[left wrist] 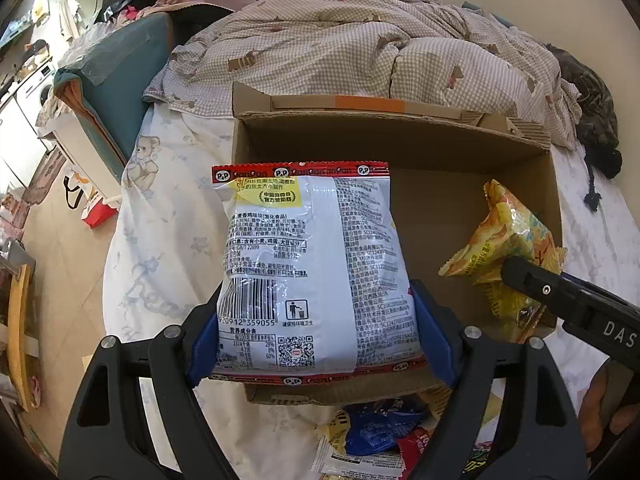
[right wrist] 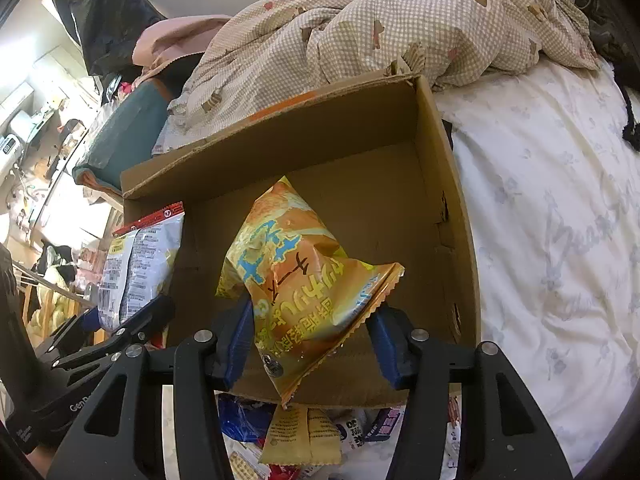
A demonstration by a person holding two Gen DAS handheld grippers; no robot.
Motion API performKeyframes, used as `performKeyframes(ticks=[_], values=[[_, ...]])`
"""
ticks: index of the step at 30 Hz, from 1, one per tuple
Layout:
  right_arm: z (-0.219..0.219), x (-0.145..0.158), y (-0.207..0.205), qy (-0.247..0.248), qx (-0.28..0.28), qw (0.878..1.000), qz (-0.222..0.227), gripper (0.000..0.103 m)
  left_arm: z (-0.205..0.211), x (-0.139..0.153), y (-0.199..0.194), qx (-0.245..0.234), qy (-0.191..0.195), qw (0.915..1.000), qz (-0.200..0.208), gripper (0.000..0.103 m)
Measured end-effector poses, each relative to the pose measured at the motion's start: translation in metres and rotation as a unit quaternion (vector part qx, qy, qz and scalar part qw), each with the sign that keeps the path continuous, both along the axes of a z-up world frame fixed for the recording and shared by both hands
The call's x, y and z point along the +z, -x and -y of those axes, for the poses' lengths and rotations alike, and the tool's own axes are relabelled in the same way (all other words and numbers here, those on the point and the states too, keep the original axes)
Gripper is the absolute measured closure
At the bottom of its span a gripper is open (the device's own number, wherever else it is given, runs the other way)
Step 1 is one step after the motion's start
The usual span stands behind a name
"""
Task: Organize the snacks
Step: 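Carry both bags into the cardboard box and open both grippers, then move both tools back toward the remaining snack pile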
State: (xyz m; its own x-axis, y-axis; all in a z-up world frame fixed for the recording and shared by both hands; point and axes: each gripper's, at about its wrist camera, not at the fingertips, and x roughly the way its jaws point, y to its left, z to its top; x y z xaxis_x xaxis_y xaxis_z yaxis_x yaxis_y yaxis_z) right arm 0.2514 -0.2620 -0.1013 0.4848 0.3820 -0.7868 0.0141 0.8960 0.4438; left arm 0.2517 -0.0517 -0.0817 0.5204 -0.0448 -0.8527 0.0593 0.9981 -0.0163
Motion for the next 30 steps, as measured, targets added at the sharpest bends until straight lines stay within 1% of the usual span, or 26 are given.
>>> performKeyframes(ticks=[3, 5, 6, 8, 9, 10, 12, 20, 23, 30], values=[[0.003, 0.001, 0.000, -0.009, -0.005, 1.000, -0.001, 0.046, 0.000, -0.001, 0.000, 0.000, 0.004, 1.0000, -0.007, 0.020], [0.006, 0.000, 0.001, -0.021, -0.011, 1.000, -0.005, 0.045, 0.000, 0.000, 0.001, -0.003, 0.014, 0.9999, -0.009, 0.013], [0.008, -0.001, 0.001, -0.027, -0.014, 1.000, -0.006, 0.045, 0.000, 0.001, 0.002, -0.005, 0.023, 0.9997, -0.009, 0.012], [0.011, 0.000, 0.001, -0.029, -0.021, 0.999, -0.006, 0.041, 0.000, 0.004, 0.004, -0.008, 0.038, 0.9992, -0.006, 0.006], [0.012, 0.001, 0.002, -0.028, -0.026, 0.999, -0.003, 0.034, 0.001, 0.006, 0.005, -0.009, 0.041, 0.9991, -0.003, 0.005], [0.013, 0.003, 0.002, -0.025, -0.030, 0.999, 0.000, 0.024, 0.003, 0.008, 0.007, -0.013, 0.041, 0.9991, 0.003, 0.003], [0.014, 0.005, 0.004, -0.022, -0.034, 0.999, 0.008, 0.019, 0.005, 0.010, 0.008, -0.018, 0.037, 0.9991, 0.009, 0.003], [0.015, 0.010, 0.005, -0.009, -0.026, 1.000, 0.014, 0.019, 0.004, 0.015, 0.009, -0.018, 0.035, 0.9991, 0.019, 0.003], [0.018, 0.014, 0.009, -0.020, -0.032, 0.999, 0.018, 0.019, 0.003, 0.018, 0.012, -0.019, 0.031, 0.9990, 0.026, 0.003], [0.024, 0.027, 0.030, -0.021, -0.038, 0.999, 0.025, 0.019, -0.005, 0.026, 0.026, -0.014, 0.035, 0.9988, 0.030, 0.003]])
